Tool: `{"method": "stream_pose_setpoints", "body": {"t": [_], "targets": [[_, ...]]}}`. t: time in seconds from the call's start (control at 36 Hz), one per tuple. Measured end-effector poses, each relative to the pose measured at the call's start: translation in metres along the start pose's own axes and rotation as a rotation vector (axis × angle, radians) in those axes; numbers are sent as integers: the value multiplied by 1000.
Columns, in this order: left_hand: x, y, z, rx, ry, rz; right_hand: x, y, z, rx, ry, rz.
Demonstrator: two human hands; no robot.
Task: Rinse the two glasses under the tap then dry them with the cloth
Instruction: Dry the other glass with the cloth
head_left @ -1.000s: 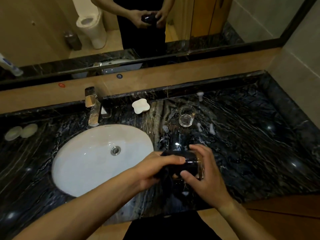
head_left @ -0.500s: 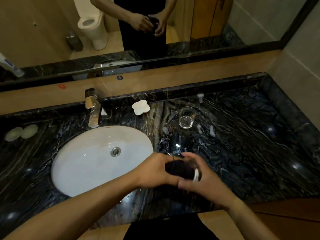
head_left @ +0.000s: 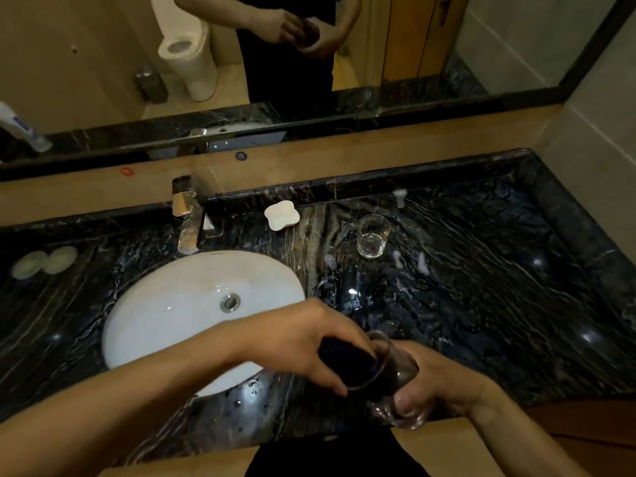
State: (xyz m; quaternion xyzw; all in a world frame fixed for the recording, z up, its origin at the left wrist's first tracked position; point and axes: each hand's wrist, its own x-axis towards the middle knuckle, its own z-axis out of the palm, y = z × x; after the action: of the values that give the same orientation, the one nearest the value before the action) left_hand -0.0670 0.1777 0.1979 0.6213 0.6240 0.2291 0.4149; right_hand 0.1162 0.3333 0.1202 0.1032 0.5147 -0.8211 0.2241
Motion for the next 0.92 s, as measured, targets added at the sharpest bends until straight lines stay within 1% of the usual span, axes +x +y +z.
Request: {"method": "stream_pose_setpoints", "body": {"t": [0.06, 0.08, 0.14, 0.22, 0.25, 0.28, 0.33, 0.36, 0.42, 0.47, 0.53, 0.58, 0.64, 0.69, 0.72, 0.75, 0.81, 0.86, 0.92], "targets": [[-7, -7, -13, -136, 81, -113, -3, 4, -1, 115, 0, -49], [-11, -12, -17, -219, 165, -153, -4, 6, -2, 142, 51, -75], [-15, -19, -17, -383, 410, -201, -6, 11, -2, 165, 222, -112], [-11, -17, 7, -504, 842, -244, -1, 14, 6, 192, 453, -157], [-6, -15, 21, -526, 935, -247, 4, 14, 11, 207, 520, -183], [-1, -12, 36, -536, 994, -248, 9, 13, 15, 226, 588, -212], [11, -10, 65, -515, 1055, -223, 17, 6, 24, 290, 697, -271], [18, -9, 78, -457, 1077, -190, 22, 3, 25, 319, 727, -301], [28, -8, 98, -357, 1106, -129, 30, -2, 28, 363, 741, -348], [35, -4, 110, -399, 1127, -101, 36, -5, 30, 427, 745, -369], [38, -2, 120, -374, 1164, -61, 42, -7, 33, 461, 803, -403], [39, -2, 127, -188, 1184, -18, 45, -13, 39, 459, 852, -426], [37, -2, 131, 59, 1159, 17, 46, -17, 44, 420, 868, -430], [38, -2, 129, 234, 1146, 54, 47, -15, 49, 414, 843, -452], [39, -1, 126, 264, 1160, 64, 48, -11, 50, 436, 820, -447], [42, 0, 123, 243, 1183, 66, 48, -7, 52, 431, 799, -431], [46, 4, 113, 101, 1235, 34, 47, -5, 54, 355, 825, -409], [47, 9, 104, -58, 1278, -49, 45, -6, 55, 329, 865, -418], [48, 14, 94, -169, 1321, -146, 42, -12, 57, 354, 840, -430]]}}
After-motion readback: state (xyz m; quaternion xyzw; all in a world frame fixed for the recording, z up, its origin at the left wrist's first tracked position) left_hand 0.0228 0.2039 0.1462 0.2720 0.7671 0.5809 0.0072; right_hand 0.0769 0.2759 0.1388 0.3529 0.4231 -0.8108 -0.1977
